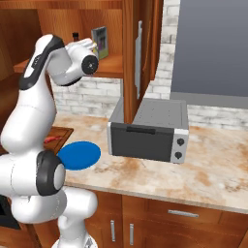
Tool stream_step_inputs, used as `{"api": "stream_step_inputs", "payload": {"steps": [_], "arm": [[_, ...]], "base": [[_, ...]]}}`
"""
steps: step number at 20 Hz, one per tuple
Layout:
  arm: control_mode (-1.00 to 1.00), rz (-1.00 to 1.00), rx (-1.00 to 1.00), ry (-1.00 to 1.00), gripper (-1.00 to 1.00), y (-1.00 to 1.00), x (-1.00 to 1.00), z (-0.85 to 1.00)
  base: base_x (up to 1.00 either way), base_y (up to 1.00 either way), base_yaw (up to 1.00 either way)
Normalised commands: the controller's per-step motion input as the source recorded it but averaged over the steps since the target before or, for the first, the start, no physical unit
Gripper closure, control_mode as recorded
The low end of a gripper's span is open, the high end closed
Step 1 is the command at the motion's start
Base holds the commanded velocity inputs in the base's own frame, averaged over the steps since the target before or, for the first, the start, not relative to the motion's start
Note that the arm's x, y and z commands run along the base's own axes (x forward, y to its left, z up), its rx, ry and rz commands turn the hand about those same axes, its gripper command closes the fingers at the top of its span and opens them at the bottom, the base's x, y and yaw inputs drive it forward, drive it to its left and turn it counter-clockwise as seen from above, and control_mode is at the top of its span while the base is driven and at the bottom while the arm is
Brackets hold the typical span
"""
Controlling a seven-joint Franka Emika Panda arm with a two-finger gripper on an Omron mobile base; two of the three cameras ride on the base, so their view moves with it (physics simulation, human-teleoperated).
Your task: Pick the fish from the plate and place it on the cutting board. Then pick the condiment bottle from the cabinet and place it next to the cutting board.
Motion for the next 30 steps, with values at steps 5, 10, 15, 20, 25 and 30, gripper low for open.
{"api": "stream_step_inputs", "payload": {"steps": [5,10,15,20,25,30], "arm": [[-1.0,-0.02,0.0,0.0,-1.0,0.0,0.2,0.0],[-1.0,0.0,0.0,0.0,-1.0,-0.01,0.22,0.0],[-1.0,0.0,0.02,0.0,-1.0,-0.06,0.22,0.0],[-1.0,0.0,0.04,0.0,-1.0,-0.04,0.16,0.0],[-1.0,0.0,0.03,0.0,-1.0,0.0,0.18,0.0],[-1.0,0.0,0.03,0.0,-1.0,0.0,0.2,0.0]], "base": [[0.0,0.0,0.0],[0.0,0.0,0.0],[0.0,0.0,0.0],[0.0,0.0,0.0],[0.0,0.0,0.0],[0.0,0.0,0.0]]}}
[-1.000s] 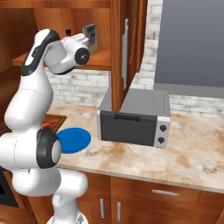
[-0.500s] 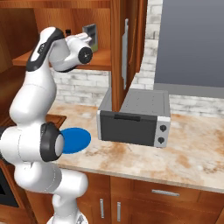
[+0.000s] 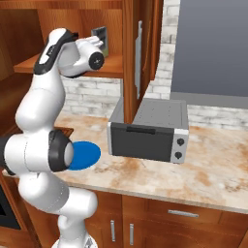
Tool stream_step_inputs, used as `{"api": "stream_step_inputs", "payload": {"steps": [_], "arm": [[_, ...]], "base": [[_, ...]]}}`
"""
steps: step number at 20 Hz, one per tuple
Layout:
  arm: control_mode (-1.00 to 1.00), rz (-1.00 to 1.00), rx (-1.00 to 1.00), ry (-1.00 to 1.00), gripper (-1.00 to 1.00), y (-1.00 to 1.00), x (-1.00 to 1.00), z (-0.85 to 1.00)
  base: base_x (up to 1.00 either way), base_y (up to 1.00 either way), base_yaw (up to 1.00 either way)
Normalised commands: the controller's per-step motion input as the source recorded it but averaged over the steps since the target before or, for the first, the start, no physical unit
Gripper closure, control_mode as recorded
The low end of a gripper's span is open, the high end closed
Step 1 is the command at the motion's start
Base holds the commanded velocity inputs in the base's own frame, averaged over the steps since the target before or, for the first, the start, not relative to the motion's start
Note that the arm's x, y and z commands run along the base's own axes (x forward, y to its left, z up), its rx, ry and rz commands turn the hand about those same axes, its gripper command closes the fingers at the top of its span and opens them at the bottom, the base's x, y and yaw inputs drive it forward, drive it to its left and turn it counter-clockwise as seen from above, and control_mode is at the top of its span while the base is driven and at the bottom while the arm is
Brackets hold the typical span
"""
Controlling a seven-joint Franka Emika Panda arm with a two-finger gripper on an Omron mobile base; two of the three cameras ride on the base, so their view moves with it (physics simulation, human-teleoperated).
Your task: Pick the fish from the plate and place it on the cutting board. Then pick the condiment bottle from the cabinet and place it next to the cutting board.
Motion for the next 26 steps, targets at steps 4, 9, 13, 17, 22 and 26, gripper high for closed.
{"api": "stream_step_inputs", "payload": {"steps": [4,9,13,17,22,26], "arm": [[-1.0,0.0,0.01,0.0,-1.0,0.0,0.2,0.0],[-1.0,0.0,0.0,0.0,-1.0,0.0,0.14,0.0],[-1.0,0.0,0.0,0.0,-1.0,0.0,0.05,0.0],[-1.0,0.0,0.0,0.0,-1.0,0.06,0.03,-0.03],[-1.0,0.0,0.0,0.0,-1.0,0.04,0.05,-0.12],[-1.0,0.0,0.0,0.0,-1.0,0.0,0.11,-0.11]], "base": [[0.0,0.0,0.0],[0.0,0.0,0.0],[0.0,0.0,0.0],[0.0,0.0,0.0],[0.0,0.0,0.0],[0.0,0.0,0.0]]}}
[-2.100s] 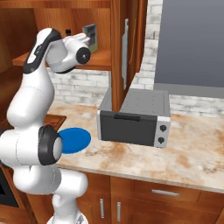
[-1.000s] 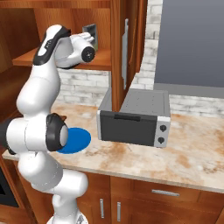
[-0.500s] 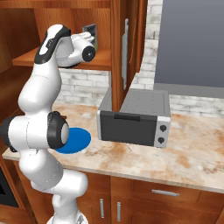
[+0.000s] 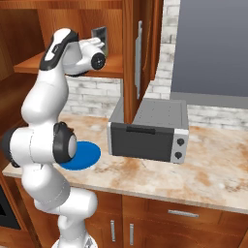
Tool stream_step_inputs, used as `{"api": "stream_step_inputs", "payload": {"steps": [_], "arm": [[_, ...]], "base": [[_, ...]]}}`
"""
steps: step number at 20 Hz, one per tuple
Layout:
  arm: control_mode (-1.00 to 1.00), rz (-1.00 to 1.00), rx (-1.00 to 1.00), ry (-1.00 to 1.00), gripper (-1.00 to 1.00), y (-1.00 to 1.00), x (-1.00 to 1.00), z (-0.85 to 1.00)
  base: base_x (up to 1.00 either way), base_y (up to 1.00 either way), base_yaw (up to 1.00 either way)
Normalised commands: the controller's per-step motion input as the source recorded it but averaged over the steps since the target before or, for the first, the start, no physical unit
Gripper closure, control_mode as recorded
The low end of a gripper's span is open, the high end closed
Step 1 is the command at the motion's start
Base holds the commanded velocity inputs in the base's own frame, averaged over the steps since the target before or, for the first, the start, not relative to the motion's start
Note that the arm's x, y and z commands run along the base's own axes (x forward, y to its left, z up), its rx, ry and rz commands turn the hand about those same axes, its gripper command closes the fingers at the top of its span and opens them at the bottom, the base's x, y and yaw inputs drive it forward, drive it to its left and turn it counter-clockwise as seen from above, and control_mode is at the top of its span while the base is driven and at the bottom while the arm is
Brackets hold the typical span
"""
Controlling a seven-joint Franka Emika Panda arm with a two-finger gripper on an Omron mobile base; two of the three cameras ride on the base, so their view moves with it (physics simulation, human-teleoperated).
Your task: Pick the fish from the plate and place it on the cutting board. Then pick the condiment bottle from the cabinet and place it next to the cutting board.
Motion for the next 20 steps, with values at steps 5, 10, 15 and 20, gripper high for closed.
{"api": "stream_step_inputs", "payload": {"steps": [5,10,15,20], "arm": [[-1.0,0.0,0.0,0.0,-1.0,0.0,0.17,-0.02],[-1.0,0.0,0.0,0.01,-1.0,0.0,0.19,0.0],[-1.0,0.0,0.0,0.03,-1.0,0.04,0.16,0.0],[-1.0,0.0,0.0,0.05,-1.0,0.12,0.11,0.0]], "base": [[0.0,0.0,0.0],[0.0,0.0,0.0],[0.0,0.0,0.0],[0.0,0.0,0.0]]}}
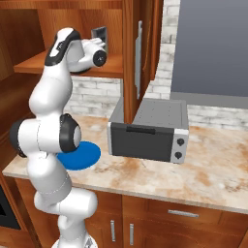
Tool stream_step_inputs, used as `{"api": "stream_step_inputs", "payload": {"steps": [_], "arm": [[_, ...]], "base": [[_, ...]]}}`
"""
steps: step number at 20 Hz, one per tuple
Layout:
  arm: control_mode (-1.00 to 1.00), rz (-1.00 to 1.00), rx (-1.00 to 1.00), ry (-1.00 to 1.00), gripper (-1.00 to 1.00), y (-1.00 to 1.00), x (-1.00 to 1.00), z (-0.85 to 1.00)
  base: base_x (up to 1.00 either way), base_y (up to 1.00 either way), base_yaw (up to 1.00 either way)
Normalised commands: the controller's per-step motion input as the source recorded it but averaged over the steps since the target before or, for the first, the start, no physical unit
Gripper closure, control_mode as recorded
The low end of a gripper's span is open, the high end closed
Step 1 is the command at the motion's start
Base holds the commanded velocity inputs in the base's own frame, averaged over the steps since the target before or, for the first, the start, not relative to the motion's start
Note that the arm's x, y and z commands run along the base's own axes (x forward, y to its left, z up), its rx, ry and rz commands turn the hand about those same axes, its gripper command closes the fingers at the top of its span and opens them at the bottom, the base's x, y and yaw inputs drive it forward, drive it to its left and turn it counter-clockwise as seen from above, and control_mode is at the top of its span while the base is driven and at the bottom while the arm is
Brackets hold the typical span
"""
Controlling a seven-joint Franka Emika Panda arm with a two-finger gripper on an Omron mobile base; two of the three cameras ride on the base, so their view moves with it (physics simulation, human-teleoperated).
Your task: Pick the fish from the plate and place it on the cutting board. Then pick the condiment bottle from the cabinet and place it next to the cutting board.
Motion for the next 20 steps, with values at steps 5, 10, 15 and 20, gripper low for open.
{"api": "stream_step_inputs", "payload": {"steps": [5,10,15,20], "arm": [[-1.0,0.0,0.0,0.02,-1.0,0.12,0.06,0.0],[-1.0,0.0,0.0,0.0,1.0,0.06,0.0,0.0],[-1.0,0.0,0.0,0.0,1.0,0.0,0.0,0.0],[-1.0,0.0,0.0,0.0,1.0,0.0,0.0,0.0]], "base": [[0.0,0.0,0.0],[0.0,0.0,0.0],[0.0,0.0,0.0],[0.0,0.0,0.0]]}}
